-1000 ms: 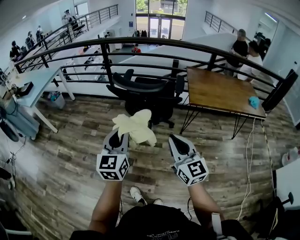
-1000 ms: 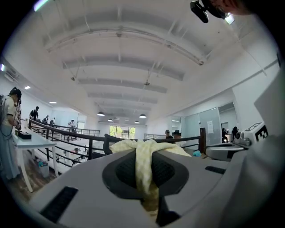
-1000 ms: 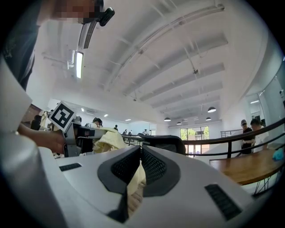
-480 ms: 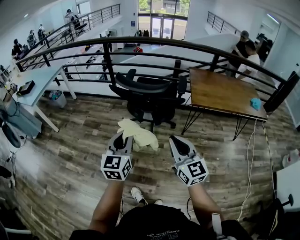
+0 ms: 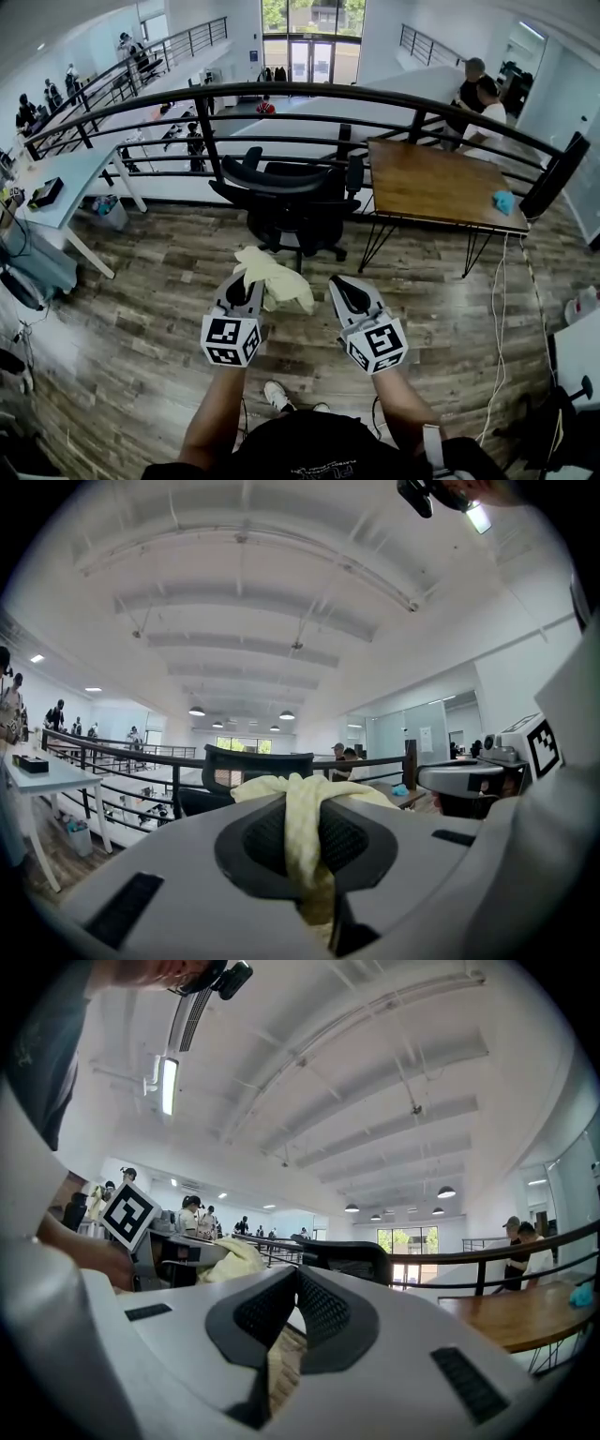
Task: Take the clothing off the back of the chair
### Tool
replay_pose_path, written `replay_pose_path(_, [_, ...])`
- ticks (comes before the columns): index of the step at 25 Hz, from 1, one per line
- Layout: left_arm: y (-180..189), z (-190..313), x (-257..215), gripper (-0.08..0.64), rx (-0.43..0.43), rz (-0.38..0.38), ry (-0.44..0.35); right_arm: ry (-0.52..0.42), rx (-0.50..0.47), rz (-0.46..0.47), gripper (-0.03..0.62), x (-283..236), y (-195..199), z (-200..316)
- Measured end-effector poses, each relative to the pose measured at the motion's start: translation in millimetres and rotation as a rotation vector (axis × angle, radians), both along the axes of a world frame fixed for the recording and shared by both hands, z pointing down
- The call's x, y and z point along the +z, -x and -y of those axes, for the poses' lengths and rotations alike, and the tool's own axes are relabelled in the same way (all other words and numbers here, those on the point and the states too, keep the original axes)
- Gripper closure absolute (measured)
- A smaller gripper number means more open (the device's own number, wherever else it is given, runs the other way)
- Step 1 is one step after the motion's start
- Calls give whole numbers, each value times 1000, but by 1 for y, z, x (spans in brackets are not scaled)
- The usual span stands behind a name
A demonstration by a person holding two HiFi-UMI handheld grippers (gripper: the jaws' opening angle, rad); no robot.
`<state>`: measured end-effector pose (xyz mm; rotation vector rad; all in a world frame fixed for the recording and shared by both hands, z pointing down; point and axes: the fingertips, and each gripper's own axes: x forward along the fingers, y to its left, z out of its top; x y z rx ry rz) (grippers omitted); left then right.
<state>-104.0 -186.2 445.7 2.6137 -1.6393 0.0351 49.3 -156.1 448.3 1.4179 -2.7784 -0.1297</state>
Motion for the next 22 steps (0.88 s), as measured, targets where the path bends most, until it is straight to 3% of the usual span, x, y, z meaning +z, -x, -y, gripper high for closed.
replay_pose_path(22, [-3,8,-3,515,27,-15,-6,3,-1,-1,569,1,4,0])
